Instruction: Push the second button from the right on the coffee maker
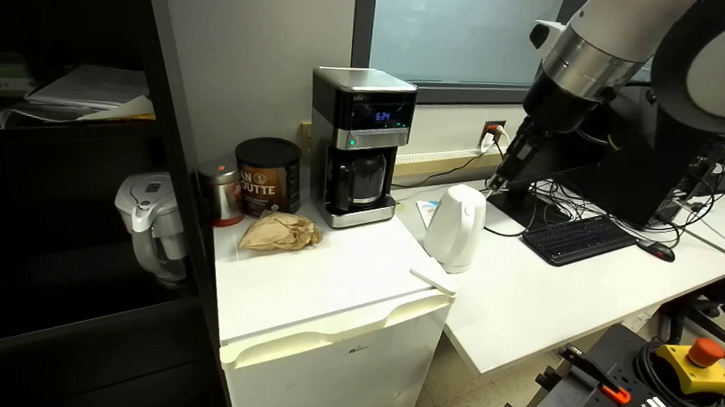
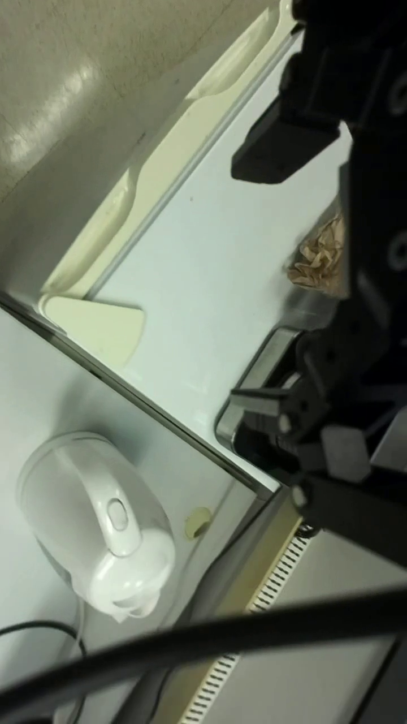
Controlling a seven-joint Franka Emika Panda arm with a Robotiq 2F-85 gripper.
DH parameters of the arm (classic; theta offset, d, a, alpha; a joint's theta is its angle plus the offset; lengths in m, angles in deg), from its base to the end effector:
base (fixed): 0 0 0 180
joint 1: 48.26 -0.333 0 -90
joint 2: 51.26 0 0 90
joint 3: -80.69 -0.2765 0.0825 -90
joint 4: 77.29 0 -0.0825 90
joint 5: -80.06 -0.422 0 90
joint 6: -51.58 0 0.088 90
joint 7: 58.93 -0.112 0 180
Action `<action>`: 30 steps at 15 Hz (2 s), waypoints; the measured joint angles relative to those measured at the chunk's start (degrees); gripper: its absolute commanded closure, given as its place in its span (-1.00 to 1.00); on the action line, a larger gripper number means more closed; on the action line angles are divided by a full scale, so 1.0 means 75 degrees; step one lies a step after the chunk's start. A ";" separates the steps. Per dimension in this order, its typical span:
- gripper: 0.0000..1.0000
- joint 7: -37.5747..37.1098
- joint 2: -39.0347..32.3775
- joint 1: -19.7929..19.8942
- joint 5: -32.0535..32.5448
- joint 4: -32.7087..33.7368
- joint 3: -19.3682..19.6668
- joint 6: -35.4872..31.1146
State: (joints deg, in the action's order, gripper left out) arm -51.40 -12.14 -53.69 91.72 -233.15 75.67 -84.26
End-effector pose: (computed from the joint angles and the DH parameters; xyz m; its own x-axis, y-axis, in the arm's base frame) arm 0.4179 0.0697 0.4059 0.8601 0.4326 0.2705 0.3628 -0.8913 0.2719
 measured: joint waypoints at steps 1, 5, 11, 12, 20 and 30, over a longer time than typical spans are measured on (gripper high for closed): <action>-0.05 -0.0062 -0.0179 0.0150 0.0332 0.0041 -0.0100 -0.0333; 0.57 -0.0563 -0.0912 0.0937 0.1697 0.0274 -0.0565 -0.1437; 1.00 -0.1969 -0.1952 0.2046 0.3560 0.0834 -0.1200 -0.2433; 0.94 -0.2206 -0.2132 0.2181 0.3794 0.0945 -0.1282 -0.2551; 0.96 -0.4390 -0.3405 0.3243 0.6078 0.2045 -0.2071 -0.3178; 0.94 -0.6875 -0.4870 0.3533 0.8604 0.3299 -0.2293 -0.3160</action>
State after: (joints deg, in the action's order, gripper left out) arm -102.96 -48.66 -27.19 156.25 -208.40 58.47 -107.96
